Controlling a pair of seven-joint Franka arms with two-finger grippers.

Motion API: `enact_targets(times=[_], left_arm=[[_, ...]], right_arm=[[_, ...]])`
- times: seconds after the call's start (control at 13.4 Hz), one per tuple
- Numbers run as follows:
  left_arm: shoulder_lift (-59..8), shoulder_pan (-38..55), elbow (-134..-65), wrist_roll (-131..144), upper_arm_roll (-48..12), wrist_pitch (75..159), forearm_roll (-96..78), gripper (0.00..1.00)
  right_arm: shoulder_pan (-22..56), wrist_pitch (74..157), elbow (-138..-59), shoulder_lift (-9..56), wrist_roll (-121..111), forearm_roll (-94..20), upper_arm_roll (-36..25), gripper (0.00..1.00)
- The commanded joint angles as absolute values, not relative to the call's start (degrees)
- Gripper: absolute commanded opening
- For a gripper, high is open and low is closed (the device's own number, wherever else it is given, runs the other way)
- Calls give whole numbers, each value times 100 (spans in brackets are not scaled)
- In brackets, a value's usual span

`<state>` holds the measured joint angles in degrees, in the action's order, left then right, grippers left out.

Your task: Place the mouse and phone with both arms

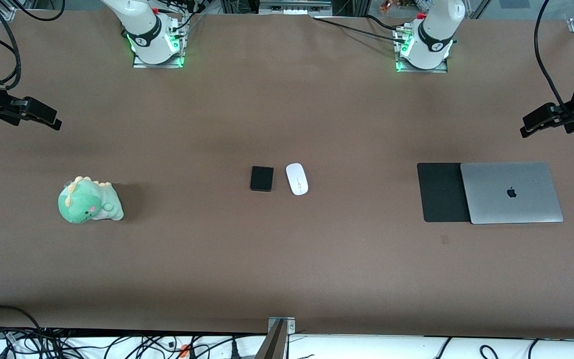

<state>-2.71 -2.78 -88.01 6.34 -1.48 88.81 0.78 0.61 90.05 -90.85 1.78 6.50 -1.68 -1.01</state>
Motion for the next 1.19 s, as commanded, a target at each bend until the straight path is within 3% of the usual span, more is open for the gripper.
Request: enact_targets(times=[0.0, 1.12], left_arm=[[-326, -307, -8587, 590, -167, 8719, 44, 100], [-351, -299, -8657, 686, -176, 8736, 0, 100]], right_arm=[[9, 8903, -9035, 176, 606, -158, -62, 100], [97, 8895, -9044, 176, 633, -149, -53, 100]])
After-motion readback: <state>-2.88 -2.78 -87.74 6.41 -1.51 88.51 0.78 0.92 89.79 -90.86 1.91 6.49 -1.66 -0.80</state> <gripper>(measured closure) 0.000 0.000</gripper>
